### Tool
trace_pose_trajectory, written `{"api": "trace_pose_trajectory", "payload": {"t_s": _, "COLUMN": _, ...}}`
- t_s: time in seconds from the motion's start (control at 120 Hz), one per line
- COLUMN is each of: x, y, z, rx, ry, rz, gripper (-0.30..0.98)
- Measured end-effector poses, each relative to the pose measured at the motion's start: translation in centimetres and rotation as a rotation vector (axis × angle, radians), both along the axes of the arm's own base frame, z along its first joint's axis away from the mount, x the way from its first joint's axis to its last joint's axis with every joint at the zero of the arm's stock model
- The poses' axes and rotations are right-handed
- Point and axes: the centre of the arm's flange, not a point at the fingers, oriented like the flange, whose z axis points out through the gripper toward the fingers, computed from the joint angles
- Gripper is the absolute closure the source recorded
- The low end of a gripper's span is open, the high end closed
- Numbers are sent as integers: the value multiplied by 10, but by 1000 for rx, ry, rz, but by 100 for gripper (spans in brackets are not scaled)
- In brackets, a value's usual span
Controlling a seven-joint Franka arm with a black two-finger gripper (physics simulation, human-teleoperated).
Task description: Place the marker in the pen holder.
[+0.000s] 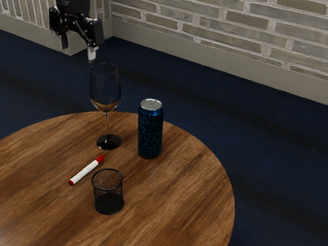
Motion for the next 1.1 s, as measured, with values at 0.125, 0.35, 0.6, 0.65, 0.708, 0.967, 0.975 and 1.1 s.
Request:
{"api": "trace_pose_trajectory", "payload": {"t_s": 0.125, "x": 0, "y": -2, "z": 2, "rx": -3, "ry": -1, "rz": -2, "gripper": 0}}
{"api": "trace_pose_trajectory", "payload": {"t_s": 0.35, "x": 5, "y": 2, "z": -31, "rx": -5, "ry": 46, "rz": 4, "gripper": 0}}
{"api": "trace_pose_trajectory", "payload": {"t_s": 0.6, "x": -14, "y": 14, "z": -177, "rx": -19, "ry": 111, "rz": 18, "gripper": 0}}
{"api": "trace_pose_trajectory", "payload": {"t_s": 0.65, "x": -13, "y": 15, "z": -189, "rx": -17, "ry": 95, "rz": 20, "gripper": 0}}
{"api": "trace_pose_trajectory", "payload": {"t_s": 0.708, "x": -9, "y": 15, "z": -201, "rx": -16, "ry": 83, "rz": 21, "gripper": 0}}
{"api": "trace_pose_trajectory", "payload": {"t_s": 0.967, "x": 18, "y": 24, "z": -287, "rx": 14, "ry": 79, "rz": -26, "gripper": 0}}
{"api": "trace_pose_trajectory", "payload": {"t_s": 0.975, "x": 18, "y": 25, "z": -289, "rx": 16, "ry": 78, "rz": -27, "gripper": 0}}
{"api": "trace_pose_trajectory", "payload": {"t_s": 1.1, "x": 27, "y": 31, "z": -329, "rx": 29, "ry": 87, "rz": -60, "gripper": 0}}
